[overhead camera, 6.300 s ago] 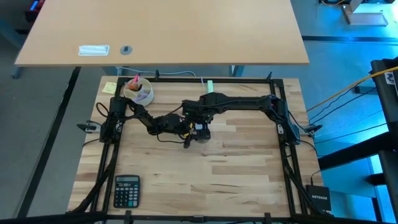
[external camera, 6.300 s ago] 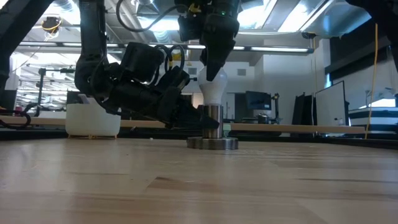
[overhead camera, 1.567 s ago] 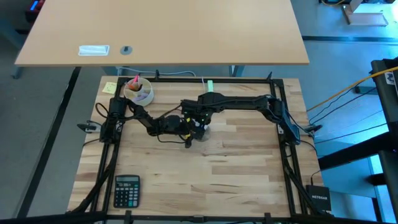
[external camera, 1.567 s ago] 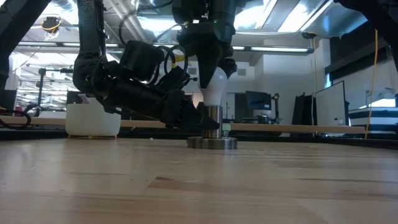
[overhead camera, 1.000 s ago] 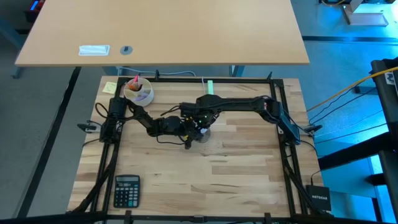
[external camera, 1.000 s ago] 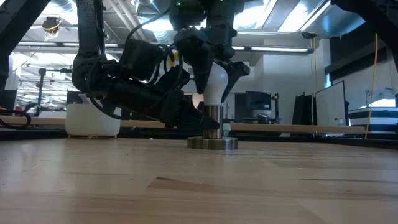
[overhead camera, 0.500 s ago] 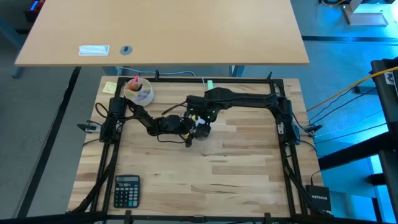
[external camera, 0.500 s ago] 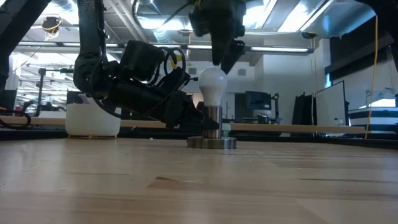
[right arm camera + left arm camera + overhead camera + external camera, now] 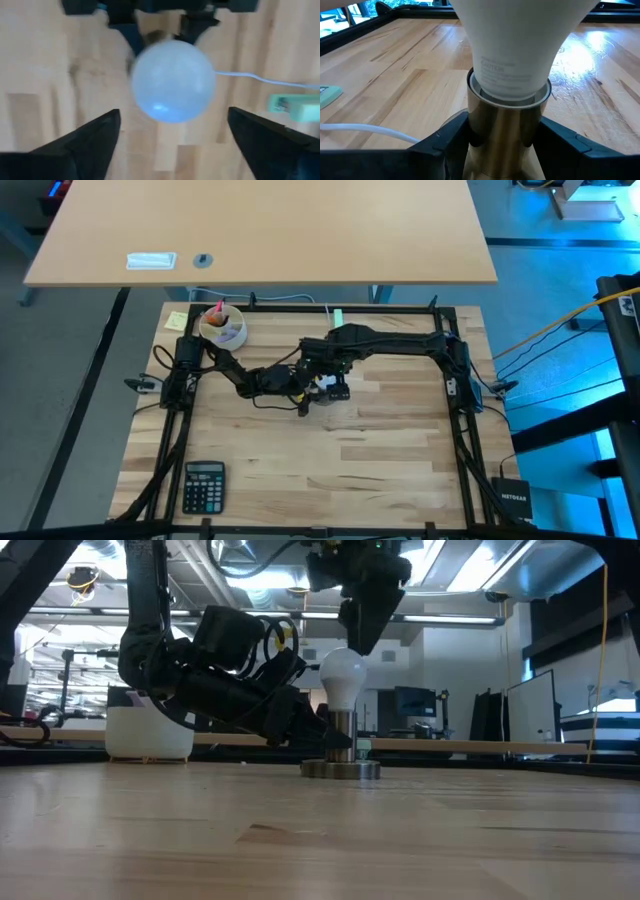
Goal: Screw lightbulb
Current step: Insert the lightbulb into the lamp
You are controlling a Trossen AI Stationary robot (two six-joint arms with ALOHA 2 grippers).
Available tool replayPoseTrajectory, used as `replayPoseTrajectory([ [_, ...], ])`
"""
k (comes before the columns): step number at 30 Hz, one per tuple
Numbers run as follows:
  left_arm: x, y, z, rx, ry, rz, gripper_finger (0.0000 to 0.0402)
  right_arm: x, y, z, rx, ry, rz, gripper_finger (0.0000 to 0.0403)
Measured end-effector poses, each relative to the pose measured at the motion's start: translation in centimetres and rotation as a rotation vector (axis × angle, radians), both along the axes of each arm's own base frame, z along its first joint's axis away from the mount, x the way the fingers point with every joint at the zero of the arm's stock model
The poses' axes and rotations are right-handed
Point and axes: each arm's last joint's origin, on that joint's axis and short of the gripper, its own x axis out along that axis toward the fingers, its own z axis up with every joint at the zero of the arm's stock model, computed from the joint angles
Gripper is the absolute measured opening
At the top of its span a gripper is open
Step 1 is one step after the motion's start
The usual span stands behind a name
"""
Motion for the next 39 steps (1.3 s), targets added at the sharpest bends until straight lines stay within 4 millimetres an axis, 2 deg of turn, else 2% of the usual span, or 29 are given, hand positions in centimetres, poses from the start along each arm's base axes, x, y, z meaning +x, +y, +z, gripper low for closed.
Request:
replayPoseTrajectory([
  [3, 0.0, 0.0, 0.0, 0.002, 0.0, -0.002, 0.0188, 0.0, -0.1, 0.0, -0.039, 0.007, 0.064, 0.0393],
  [7, 0.0, -0.2, 0.0, 0.024, 0.003, -0.014, 0.0188, 0.3, 0.2, 0.0, 0.033, -0.031, 0.217, 0.0369],
  [14, 0.0, -0.2, 0.0, 0.018, 0.002, -0.014, 0.0188, 1.1, 0.3, 0.2, 0.045, -0.12, 0.311, 0.0345],
  [26, 0.0, -0.2, 0.0, 0.017, 0.002, -0.018, 0.0188, 2.2, 0.1, -2.6, 0.021, -0.036, 0.327, 0.0343],
  [39, 0.0, -0.3, 0.0, 0.023, 0.003, -0.022, 0.0188, 2.0, 0.0, -3.2, 0.008, 0.013, 0.327, 0.034],
])
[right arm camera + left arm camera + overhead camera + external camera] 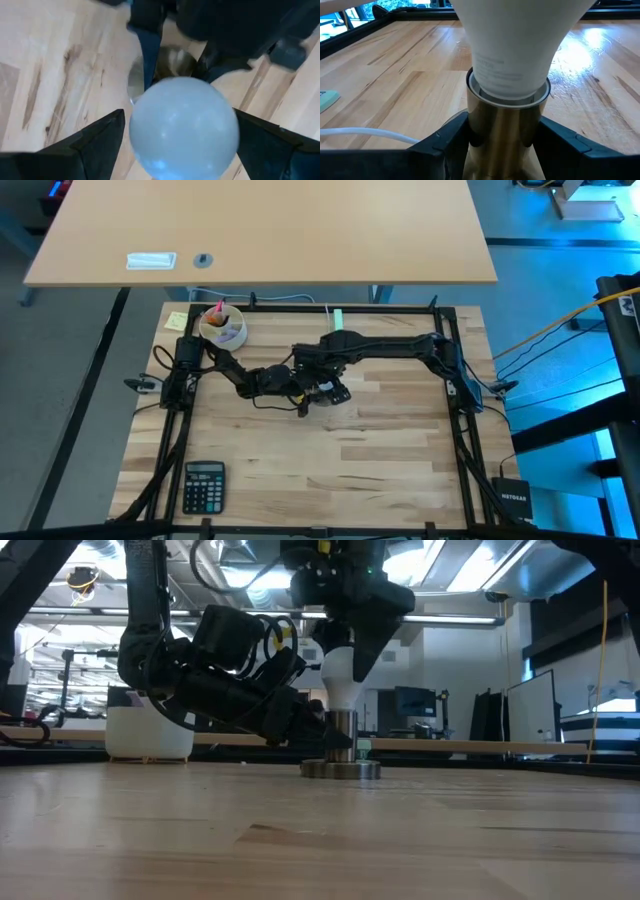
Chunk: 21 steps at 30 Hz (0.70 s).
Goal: Screw lightbulb
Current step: Insert the lightbulb into the lamp
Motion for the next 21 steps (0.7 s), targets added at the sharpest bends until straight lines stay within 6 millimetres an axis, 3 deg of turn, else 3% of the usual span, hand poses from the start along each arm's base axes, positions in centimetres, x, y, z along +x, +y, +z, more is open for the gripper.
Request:
replayPoseTrajectory([
  [10, -0.01, 0.0, 0.01, -0.003, 0.0, 0.001, 0.0188, 0.03, -0.02, -0.82, 0.012, 0.007, -0.073, 0.0268],
  [17, -0.01, 0.0, 0.02, 0.001, 0.0, 0.0, 0.0188, -0.01, 0.01, -0.83, 0.063, 0.012, -0.255, 0.0292],
  [21, -0.01, 0.0, 0.02, 0.001, 0.0, 0.0, 0.0188, -0.03, 0.04, -0.83, 0.096, 0.015, -0.393, 0.0286],
])
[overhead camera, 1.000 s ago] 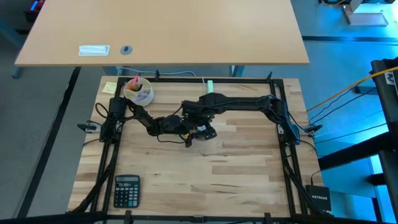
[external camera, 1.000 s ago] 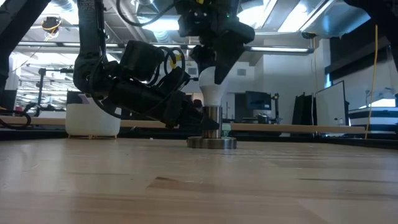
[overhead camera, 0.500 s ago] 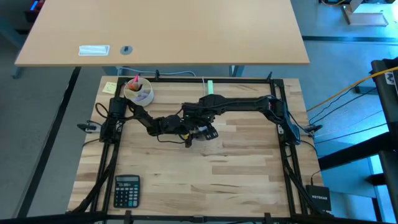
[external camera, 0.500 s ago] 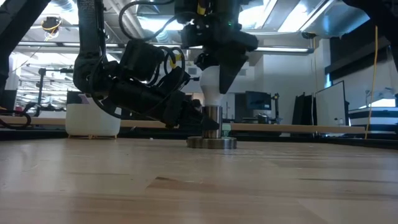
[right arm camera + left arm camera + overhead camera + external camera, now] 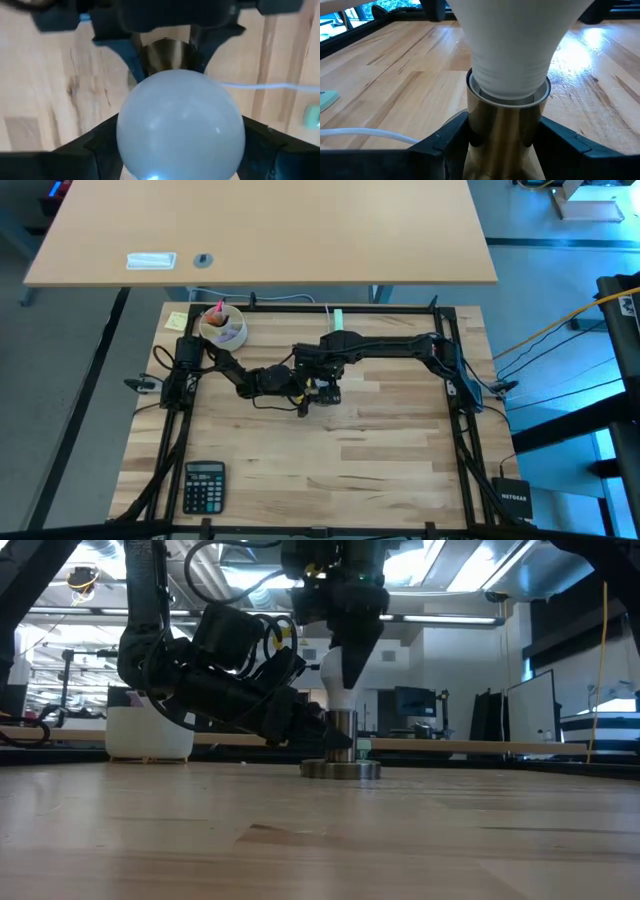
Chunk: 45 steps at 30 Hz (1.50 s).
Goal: Screw lightbulb
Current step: Insert the lightbulb into the lamp
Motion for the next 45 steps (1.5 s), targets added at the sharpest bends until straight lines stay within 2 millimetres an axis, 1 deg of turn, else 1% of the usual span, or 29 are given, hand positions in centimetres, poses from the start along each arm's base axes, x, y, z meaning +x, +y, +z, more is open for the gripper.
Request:
replayPoseTrajectory([
  [4, 0.0, 0.0, 0.0, 0.0, 0.0, 0.0, 0.0188, 0.0, 0.0, 0.0, 0.027, 0.003, -0.141, 0.0275],
  [11, 0.0, 0.0, 0.0, -0.003, 0.001, -0.004, 0.0188, 0.0, 0.1, 0.0, 0.117, 0.021, -0.447, 0.0282],
  [14, 0.0, 0.0, 0.0, -0.003, 0.001, -0.005, 0.0188, -0.1, 0.2, 0.0, 0.136, 0.027, -0.537, 0.028],
  [17, 0.0, 0.0, 0.0, -0.003, 0.002, -0.004, 0.0188, 0.0, 0.1, 0.0, 0.145, 0.03, -0.587, 0.028],
  [29, 0.0, 0.0, -0.1, -0.002, 0.016, -0.002, 0.0188, -0.4, -0.4, 0.0, 0.149, 0.062, -0.64, 0.0282],
  [32, 0.0, 0.0, -0.1, -0.001, 0.016, -0.001, 0.0188, -0.4, -0.4, 0.0, 0.145, 0.057, -0.615, 0.0285],
  [35, 0.0, 0.0, -0.2, -0.001, 0.017, 0.0, 0.0188, -0.4, -0.4, 0.0, 0.119, 0.05, -0.56, 0.0305],
  [40, 0.0, 0.0, -0.2, 0.0, 0.018, 0.001, 0.0188, -0.4, -0.5, 0.2, 0.089, 0.044, -0.486, 0.0369],
  [41, 0.0, 0.0, -0.2, 0.0, 0.018, 0.001, 0.0188, -0.5, -0.5, 0.3, 0.086, 0.047, -0.452, 0.0382],
  [43, 0.0, 0.0, -0.2, 0.0, 0.018, 0.002, 0.0188, -0.5, -0.4, 0.7, 0.093, 0.042, -0.343, 0.0394],
  [45, 0.0, 0.0, -0.2, 0.001, 0.018, 0.004, 0.0188, -0.5, -0.3, 1.3, 0.081, 0.032, -0.226, 0.0391],
])
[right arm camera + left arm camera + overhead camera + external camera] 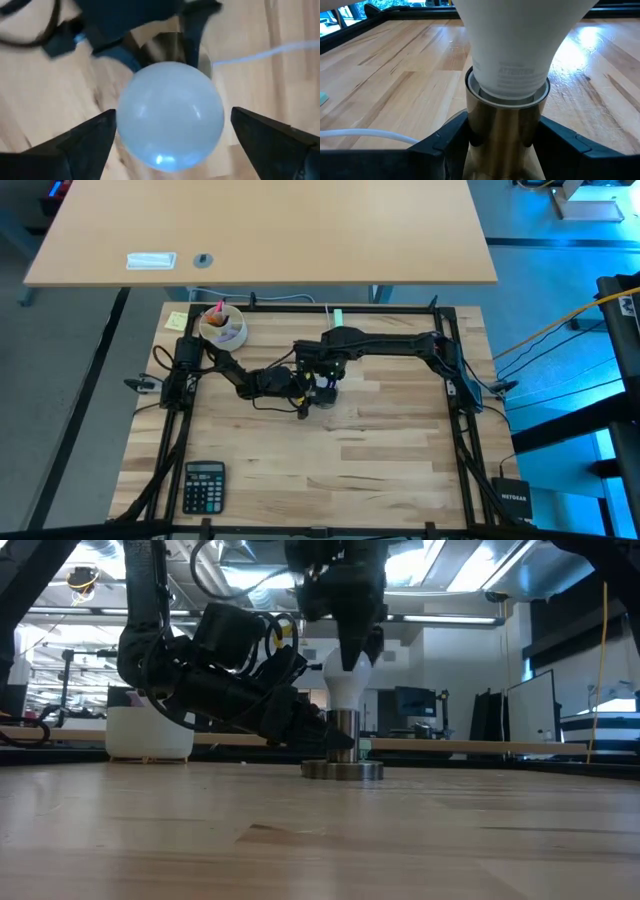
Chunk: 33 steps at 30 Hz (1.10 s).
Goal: Screw lightbulb
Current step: Insert the lightbulb into the lamp
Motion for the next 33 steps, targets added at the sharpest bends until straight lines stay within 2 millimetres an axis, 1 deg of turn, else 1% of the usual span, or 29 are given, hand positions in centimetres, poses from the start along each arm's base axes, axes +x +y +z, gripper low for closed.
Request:
replayPoseTrajectory([
  [4, 0.0, 0.0, 0.0, 0.0, 0.0, 0.0, 0.0188, 0.0, 0.0, 0.9, -0.068, -0.019, 0.231, 0.038],
  [8, 0.0, 0.0, 0.0, -0.001, 0.0, 0.0, 0.0188, 0.1, 0.0, 1.1, -0.103, -0.043, 0.407, 0.0379],
  [14, 0.0, 0.0, 0.0, -0.002, 0.0, 0.001, 0.0188, 0.2, 0.0, 0.3, -0.136, -0.045, 0.634, 0.0379],
  [18, 0.0, 0.0, 0.0, -0.003, 0.0, 0.001, 0.0188, 0.4, 0.3, -0.3, -0.156, -0.06, 0.739, 0.0379],
  [23, 0.0, 0.0, 0.0, -0.004, 0.0, 0.001, 0.0188, 0.7, 0.7, -0.8, -0.171, -0.089, 0.771, 0.0379],
  [28, 0.0, 0.0, 0.0, -0.003, 0.0, 0.0, 0.0188, 0.7, 0.7, -0.8, -0.166, -0.081, 0.756, 0.0377],
  [30, 0.0, 0.0, 0.0, -0.003, 0.0, 0.0, 0.0188, 0.7, 0.7, -0.8, -0.165, -0.08, 0.753, 0.0369],
  [33, 0.0, 0.0, 0.0, -0.003, 0.0, 0.0, 0.0188, 0.6, 0.7, -0.8, -0.163, -0.078, 0.749, 0.0338],
])
